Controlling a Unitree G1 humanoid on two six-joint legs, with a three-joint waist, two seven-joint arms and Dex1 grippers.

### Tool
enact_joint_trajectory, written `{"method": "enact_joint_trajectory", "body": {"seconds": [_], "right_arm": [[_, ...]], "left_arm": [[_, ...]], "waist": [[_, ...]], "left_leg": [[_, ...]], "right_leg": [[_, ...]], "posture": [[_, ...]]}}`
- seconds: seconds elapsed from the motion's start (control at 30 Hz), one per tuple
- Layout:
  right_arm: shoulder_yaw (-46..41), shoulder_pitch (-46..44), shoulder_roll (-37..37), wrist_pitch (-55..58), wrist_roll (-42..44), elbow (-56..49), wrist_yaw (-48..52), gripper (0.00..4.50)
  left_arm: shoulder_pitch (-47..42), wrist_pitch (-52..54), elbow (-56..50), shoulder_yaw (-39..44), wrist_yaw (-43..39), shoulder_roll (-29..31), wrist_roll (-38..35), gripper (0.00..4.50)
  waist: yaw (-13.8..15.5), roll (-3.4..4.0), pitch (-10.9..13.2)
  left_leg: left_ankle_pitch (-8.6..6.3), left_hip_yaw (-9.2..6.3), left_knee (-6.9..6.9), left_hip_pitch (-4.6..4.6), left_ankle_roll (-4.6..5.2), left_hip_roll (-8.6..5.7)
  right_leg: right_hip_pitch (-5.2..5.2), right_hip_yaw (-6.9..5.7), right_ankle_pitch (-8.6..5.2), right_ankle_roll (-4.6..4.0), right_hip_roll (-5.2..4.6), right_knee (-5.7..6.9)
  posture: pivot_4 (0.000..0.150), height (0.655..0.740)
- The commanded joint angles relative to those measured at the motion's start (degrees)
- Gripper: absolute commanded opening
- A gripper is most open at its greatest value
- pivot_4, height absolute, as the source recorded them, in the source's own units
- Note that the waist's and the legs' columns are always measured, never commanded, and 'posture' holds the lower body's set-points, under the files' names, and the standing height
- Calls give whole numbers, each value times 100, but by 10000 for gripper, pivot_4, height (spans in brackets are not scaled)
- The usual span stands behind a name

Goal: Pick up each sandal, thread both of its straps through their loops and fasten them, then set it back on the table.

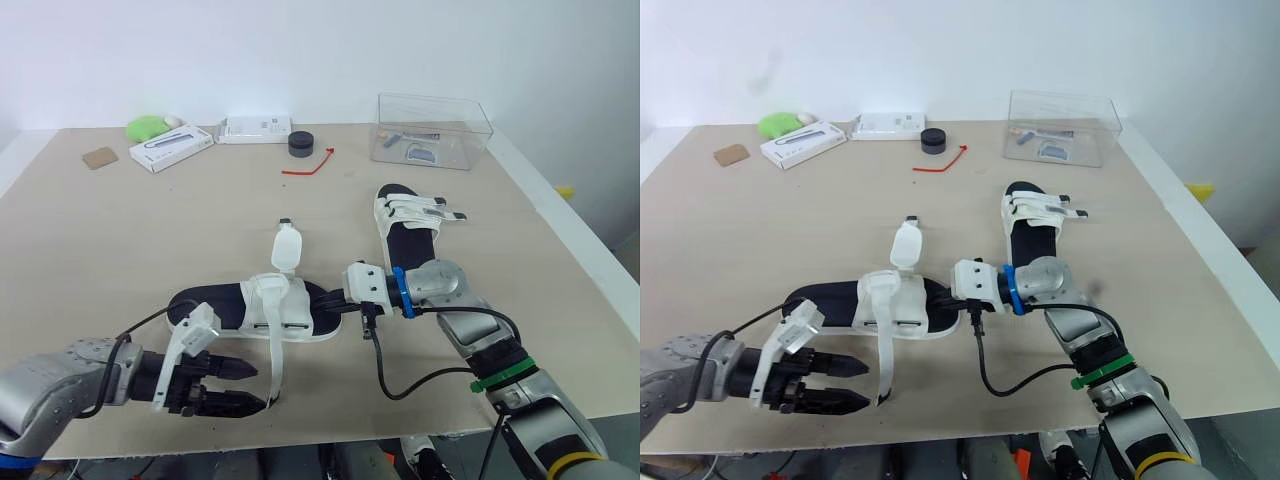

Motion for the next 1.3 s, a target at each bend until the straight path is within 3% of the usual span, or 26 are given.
{"method": "enact_joint_trajectory", "body": {"seconds": [0.03, 0.37, 0.43, 0.63, 0.73, 0.8, 1.13, 1.3], "right_arm": [[110, 34, -25, 25, -159, 121, 50, 0], [126, -47, -32, -92, -217, 265, 23, 0], [130, -51, -49, -118, -225, 278, 22, 0], [118, -44, -91, -140, -220, 279, 37, 0], [127, -74, -67, -160, -228, 315, 31, 0], [132, -90, -57, -175, -227, 337, 29, 0], [173, -160, -27, -297, -241, 469, 34, 0], [175, -153, -46, -316, -239, 469, 53, 0]], "left_arm": [[-209, -153, -85, -91, 391, -263, 206, 44493], [-610, -42, -45, -453, 628, -751, 267, 44493], [-628, 2, -27, -495, 553, -707, 244, 42150], [-461, 262, -70, -377, 225, -376, -1, 19331], [-552, 201, 152, -350, 375, -490, 79, 9514], [-602, 196, 236, -316, 444, -581, 60, 599], [-790, 393, 480, 90, 420, -701, -408, 599], [-1404, 1174, 1054, 1006, 0, -311, -1844, 599]], "waist": [[2, 0, 0], [-4, -2, -2], [-3, -2, -2], [-3, -2, -2], [0, -2, -2], [0, -2, -2], [-1, -2, -2], [-1, -3, -1]], "left_leg": [[0, -1, 0, 0, 0, 0], [0, 2, 1, 3, 0, -4], [0, 1, 1, 4, 0, -3], [0, 1, 2, 4, 0, -2], [0, 0, 2, 5, 0, -2], [1, 1, 4, 6, 0, -4], [1, 1, 5, 5, 0, -2], [2, 0, 8, 3, -1, -1]], "right_leg": [[1, -1, 0, -1, 2, 0], [4, 4, 5, -1, 3, 0], [4, 4, 5, -1, 4, 0], [4, 4, 6, -1, 6, 0], [4, 2, 6, -1, 4, 0], [5, 3, 8, 2, 3, 0], [5, 4, 12, -1, 5, 0], [5, -4, 13, -2, 8, 1]], "posture": [[1500, 7400], [1500, 7400], [1500, 7400], [1500, 7400], [1500, 7400], [1500, 7400], [1500, 7400], [1500, 7400]]}}
